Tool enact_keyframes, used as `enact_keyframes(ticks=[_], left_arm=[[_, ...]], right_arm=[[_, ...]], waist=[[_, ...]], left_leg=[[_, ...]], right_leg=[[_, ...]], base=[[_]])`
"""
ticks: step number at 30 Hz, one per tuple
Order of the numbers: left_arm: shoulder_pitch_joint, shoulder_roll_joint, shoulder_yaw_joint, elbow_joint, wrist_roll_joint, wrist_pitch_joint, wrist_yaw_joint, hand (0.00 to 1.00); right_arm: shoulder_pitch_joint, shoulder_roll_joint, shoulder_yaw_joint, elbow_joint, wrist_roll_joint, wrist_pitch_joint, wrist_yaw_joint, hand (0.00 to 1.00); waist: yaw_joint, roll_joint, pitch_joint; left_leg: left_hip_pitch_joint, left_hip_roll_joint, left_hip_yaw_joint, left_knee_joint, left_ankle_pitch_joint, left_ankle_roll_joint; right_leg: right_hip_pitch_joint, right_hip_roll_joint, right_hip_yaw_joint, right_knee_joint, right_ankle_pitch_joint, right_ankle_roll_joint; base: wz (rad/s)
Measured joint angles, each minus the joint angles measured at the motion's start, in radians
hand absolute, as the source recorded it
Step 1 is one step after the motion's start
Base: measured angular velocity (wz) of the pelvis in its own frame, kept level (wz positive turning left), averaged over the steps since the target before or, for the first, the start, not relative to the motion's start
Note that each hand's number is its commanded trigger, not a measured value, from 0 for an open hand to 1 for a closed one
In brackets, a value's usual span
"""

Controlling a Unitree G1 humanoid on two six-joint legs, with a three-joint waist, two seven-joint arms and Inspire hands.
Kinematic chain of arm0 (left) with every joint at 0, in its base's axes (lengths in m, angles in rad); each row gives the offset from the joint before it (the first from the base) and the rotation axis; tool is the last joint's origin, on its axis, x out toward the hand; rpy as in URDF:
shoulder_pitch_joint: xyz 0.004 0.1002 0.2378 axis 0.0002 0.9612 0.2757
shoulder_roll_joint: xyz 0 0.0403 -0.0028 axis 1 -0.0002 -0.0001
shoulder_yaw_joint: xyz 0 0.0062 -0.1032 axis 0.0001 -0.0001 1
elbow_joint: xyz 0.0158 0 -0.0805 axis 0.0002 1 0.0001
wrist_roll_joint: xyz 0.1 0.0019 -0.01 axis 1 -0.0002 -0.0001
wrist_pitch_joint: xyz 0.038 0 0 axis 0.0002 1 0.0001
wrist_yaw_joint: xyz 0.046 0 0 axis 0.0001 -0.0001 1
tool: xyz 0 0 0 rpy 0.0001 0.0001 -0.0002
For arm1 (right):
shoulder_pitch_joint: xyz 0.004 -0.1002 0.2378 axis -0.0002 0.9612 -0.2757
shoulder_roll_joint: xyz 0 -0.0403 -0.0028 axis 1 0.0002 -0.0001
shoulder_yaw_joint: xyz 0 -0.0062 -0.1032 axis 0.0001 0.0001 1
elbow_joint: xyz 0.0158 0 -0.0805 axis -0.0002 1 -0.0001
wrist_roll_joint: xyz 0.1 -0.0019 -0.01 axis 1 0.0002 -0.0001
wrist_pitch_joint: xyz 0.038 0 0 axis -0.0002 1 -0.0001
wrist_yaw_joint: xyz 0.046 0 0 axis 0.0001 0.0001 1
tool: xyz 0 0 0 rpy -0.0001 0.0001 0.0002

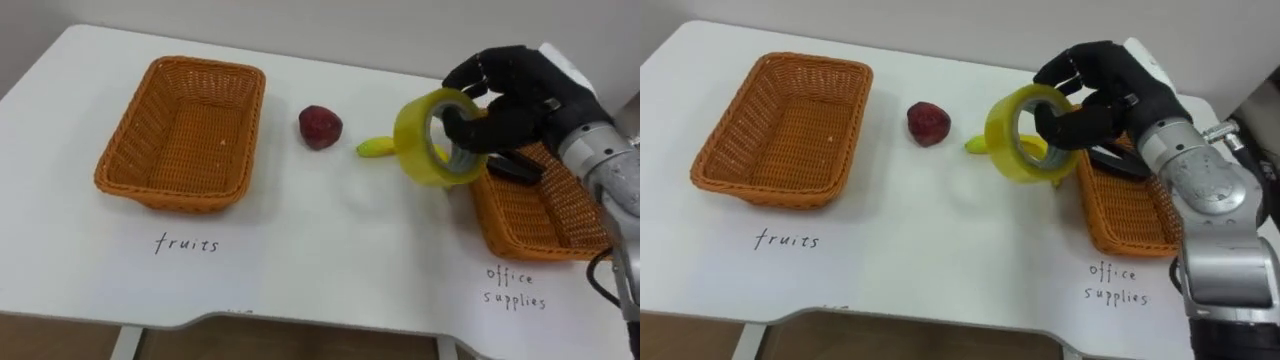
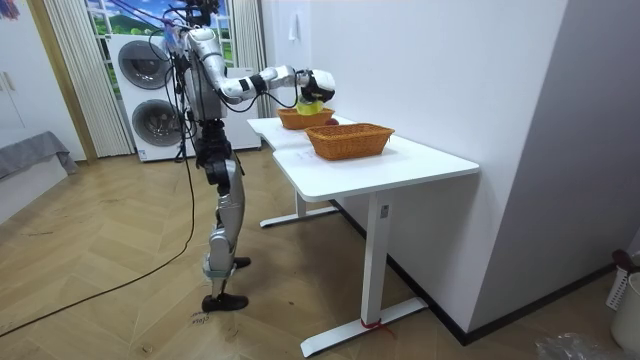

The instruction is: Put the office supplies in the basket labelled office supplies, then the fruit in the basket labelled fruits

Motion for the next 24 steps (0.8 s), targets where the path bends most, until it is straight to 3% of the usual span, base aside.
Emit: enact_keyframes(ticks=[7, 17, 24], left_arm=[[0.001, 0.0, 0.0, 0.0, 0.0, -0.004, 0.0, 0.0], [0.008, -0.001, 0.003, 0.0, -0.001, -0.004, 0.004, 0.0], [0.019, -0.004, 0.001, 0.0, 0.0, -0.004, 0.004, 0.0]], right_arm=[[0.0, -0.038, -0.001, 0.007, 0.034, 0.0, -0.052, 1.0], [0.036, -0.038, -0.033, 0.028, 0.086, -0.008, -0.12, 1.0], [0.039, -0.039, -0.065, 0.075, 0.163, -0.029, -0.208, 1.0]], waist=[[-0.008, -0.009, 0.0038], [-0.013, -0.009, 0.0034], [-0.04, 0.007, 0.0026]], left_leg=[[-0.004, 0.0, 0.003, -0.001, 0.001, 0.0], [-0.005, 0.0, 0.003, -0.003, 0.001, 0.0], [-0.007, 0.001, 0.003, -0.003, 0.001, 0.0]], right_leg=[[-0.007, 0.0, 0.0, 0.001, 0.002, -0.002], [-0.008, 0.0, -0.001, 0.0, 0.002, -0.002], [-0.009, 0.0, -0.001, 0.0, 0.002, -0.002]], base=[[0.0], [0.0], [0.0]])
